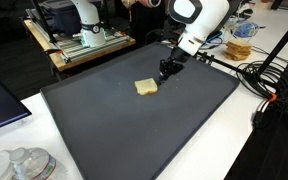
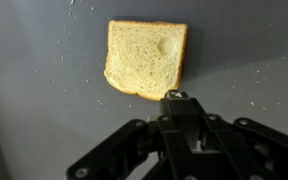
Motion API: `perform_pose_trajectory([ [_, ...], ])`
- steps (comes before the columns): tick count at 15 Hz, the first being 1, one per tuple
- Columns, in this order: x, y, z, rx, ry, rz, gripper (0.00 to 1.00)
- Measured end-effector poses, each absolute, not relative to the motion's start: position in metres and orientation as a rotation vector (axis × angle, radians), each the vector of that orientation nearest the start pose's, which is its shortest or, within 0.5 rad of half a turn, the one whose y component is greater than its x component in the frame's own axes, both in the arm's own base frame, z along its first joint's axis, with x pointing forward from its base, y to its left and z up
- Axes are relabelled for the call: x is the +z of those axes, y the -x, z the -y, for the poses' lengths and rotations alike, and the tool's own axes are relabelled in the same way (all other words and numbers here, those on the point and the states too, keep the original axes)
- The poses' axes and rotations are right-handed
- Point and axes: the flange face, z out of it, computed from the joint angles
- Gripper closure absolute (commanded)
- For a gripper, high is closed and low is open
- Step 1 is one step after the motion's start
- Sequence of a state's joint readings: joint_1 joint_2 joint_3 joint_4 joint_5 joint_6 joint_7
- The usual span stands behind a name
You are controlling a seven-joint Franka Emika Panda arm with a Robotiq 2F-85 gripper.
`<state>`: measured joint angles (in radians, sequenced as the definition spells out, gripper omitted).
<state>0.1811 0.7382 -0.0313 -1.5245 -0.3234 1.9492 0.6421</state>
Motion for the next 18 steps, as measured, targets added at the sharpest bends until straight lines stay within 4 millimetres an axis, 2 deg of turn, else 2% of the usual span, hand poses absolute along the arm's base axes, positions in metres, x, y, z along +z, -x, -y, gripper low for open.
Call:
perform_pose_trajectory([
  [8,0.213,-0.684,-0.007,0.478,3.202,-0.498,0.95],
  [18,0.210,-0.677,0.080,0.462,2.870,-0.432,0.95],
])
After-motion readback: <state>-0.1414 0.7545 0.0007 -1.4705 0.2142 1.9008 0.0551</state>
